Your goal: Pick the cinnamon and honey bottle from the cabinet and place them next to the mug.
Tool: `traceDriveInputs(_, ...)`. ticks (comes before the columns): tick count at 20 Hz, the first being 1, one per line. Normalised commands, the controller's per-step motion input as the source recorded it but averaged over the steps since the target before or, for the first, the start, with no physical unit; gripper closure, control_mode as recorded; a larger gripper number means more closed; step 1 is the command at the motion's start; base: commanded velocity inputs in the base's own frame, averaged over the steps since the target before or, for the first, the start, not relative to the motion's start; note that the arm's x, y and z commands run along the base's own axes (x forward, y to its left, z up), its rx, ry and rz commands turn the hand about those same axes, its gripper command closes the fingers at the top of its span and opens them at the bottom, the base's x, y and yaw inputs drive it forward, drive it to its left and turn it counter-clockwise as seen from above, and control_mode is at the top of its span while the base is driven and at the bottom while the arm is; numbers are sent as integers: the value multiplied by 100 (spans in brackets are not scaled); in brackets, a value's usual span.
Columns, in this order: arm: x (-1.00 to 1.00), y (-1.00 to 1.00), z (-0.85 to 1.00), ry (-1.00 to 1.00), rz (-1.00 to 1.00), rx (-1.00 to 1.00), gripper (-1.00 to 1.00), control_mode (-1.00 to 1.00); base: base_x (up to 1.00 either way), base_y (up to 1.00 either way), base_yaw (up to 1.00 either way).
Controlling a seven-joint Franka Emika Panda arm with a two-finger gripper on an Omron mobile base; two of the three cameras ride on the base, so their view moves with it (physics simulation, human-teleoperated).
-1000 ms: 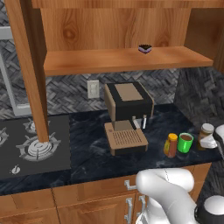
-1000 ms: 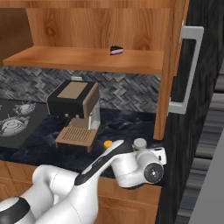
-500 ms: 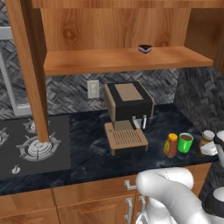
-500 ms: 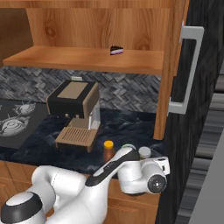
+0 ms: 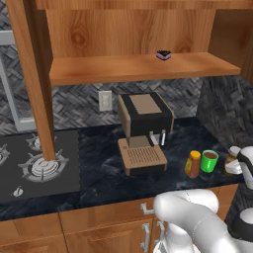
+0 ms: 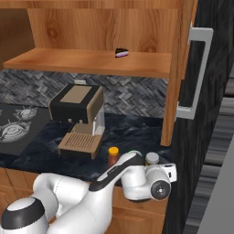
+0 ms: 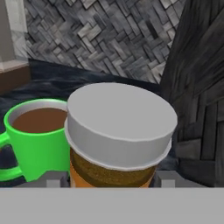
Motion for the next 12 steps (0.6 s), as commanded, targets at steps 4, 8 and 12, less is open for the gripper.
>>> traceDriveInputs(4,5,0,0,0,0,0,100,-100,0,0,0)
traceDriveInputs(8,13,0,0,0,0,0,100,-100,0,0,0)
traceDriveInputs(12,20,0,0,0,0,0,100,-100,0,0,0)
